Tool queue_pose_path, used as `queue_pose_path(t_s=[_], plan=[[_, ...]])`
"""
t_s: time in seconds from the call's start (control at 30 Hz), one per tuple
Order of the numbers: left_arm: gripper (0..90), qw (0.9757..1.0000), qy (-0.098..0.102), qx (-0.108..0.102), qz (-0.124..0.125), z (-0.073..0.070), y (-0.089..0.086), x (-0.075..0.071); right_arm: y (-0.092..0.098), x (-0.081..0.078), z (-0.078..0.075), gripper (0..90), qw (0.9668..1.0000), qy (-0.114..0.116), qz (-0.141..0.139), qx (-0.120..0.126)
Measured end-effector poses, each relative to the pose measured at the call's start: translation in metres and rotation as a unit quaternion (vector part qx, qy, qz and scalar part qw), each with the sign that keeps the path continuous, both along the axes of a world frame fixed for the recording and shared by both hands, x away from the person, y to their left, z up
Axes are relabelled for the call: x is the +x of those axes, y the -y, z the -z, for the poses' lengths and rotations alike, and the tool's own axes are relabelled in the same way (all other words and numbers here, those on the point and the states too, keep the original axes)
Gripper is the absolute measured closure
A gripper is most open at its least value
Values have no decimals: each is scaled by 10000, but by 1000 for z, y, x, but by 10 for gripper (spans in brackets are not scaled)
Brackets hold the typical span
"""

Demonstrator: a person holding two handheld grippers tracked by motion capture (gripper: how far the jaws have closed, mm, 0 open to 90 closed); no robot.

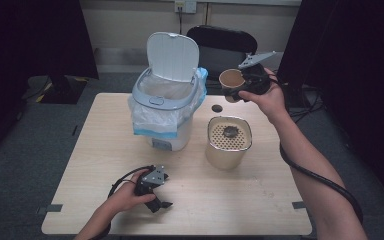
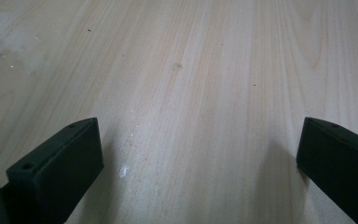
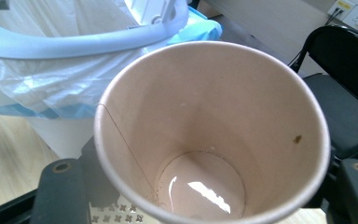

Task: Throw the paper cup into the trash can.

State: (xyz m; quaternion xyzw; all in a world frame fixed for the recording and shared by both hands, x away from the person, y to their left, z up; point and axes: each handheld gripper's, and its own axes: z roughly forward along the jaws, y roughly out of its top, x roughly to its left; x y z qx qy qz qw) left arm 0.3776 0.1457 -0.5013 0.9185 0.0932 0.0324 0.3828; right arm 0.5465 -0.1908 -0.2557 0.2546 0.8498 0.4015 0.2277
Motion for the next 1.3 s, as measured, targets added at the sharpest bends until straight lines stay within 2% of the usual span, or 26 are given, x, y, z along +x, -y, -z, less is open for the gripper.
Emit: queue_pose_path(t_s=[0.37,0.87,1.3], plan=[[0,10000,-4,8,-4,0,0,0,-10,3,-13,280,9999,-62,-76,34],[0,10000,-23,32,-8,0,0,0,-27,7,-43,279,9998,-12,-188,73],[0,10000,-20,26,-5,0,0,0,-41,9,-53,278,9996,-26,-287,75]])
